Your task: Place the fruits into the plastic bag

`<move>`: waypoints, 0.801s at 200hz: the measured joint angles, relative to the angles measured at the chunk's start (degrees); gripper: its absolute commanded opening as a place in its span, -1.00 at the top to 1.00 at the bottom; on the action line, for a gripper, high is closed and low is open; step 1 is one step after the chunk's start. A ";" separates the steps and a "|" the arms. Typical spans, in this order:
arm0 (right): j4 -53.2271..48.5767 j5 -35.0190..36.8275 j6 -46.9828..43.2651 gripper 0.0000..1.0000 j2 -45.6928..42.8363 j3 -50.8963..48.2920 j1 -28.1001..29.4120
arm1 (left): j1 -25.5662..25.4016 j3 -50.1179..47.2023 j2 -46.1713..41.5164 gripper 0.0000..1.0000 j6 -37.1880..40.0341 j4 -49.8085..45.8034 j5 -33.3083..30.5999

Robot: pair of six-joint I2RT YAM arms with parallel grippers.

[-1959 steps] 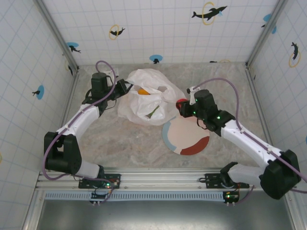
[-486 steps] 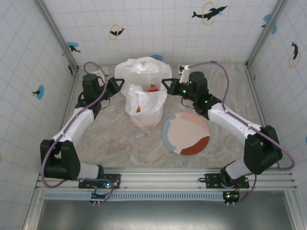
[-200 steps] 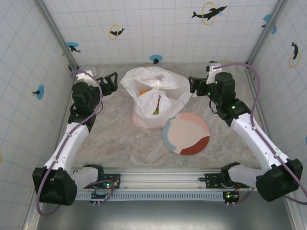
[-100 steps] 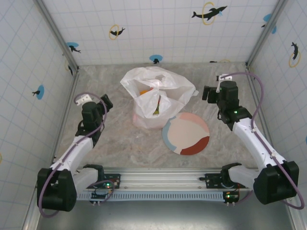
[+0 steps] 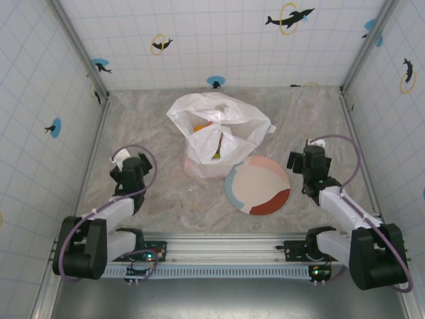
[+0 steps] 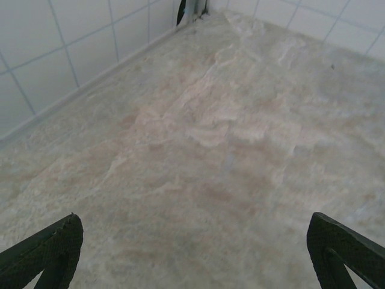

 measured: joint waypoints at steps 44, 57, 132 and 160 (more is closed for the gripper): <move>6.97 3.52 0.94 -1.00 4.33 -3.93 -0.02 | 0.00 -6.12 3.98 -0.95 6.75 11.89 3.34; 9.66 4.04 0.83 -1.00 6.60 -4.31 -0.02 | 0.00 -7.13 5.40 -0.95 8.33 15.65 4.11; 24.26 3.61 -3.06 -0.99 13.97 -11.04 -0.59 | 0.63 -6.23 9.25 -0.95 12.04 23.93 10.21; 30.56 2.01 -4.15 -0.99 17.73 -12.59 -1.27 | 0.63 -4.76 8.98 -0.95 12.00 22.38 10.62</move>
